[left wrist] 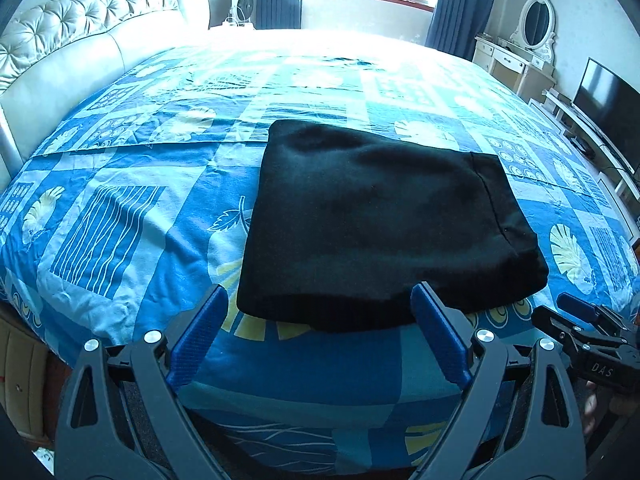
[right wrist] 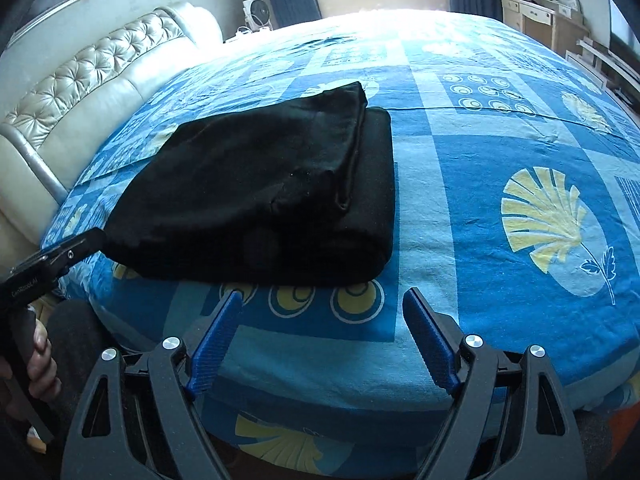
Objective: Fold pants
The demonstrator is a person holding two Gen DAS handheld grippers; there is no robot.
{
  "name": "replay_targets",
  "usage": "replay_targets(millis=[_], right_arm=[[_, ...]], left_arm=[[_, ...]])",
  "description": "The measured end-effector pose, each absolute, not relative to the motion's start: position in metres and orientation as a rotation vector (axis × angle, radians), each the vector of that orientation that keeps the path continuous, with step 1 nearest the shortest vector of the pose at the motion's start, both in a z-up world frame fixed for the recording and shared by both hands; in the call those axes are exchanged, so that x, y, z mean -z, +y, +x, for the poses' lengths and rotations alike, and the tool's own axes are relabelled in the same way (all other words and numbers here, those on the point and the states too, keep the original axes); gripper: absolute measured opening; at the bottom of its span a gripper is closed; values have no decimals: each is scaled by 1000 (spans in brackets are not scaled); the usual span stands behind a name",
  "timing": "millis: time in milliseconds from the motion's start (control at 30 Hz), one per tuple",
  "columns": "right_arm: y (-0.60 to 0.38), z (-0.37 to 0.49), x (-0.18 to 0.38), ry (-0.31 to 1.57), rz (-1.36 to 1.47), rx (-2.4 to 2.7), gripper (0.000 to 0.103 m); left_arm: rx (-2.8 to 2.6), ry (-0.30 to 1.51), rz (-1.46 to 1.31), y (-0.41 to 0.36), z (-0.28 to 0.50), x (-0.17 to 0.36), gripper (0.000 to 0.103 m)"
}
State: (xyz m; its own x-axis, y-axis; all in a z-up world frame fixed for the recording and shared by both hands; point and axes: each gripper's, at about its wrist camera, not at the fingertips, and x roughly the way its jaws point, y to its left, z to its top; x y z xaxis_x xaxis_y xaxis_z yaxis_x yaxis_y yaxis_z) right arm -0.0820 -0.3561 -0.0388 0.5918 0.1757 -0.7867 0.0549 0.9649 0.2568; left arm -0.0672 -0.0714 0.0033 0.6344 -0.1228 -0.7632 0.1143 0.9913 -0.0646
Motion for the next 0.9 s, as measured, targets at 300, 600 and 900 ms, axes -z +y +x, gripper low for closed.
replay_targets(millis=[300, 600, 900], right_arm=[[-347, -88, 33, 921, 239, -35, 82], [-349, -89, 37, 929, 251, -17, 82], [-344, -90, 39, 941, 235, -30, 82]], left_arm=[[103, 773, 157, -92, -88, -7, 93], [105, 780, 118, -90, -87, -8, 97], [88, 777, 132, -94, -90, -7, 101]])
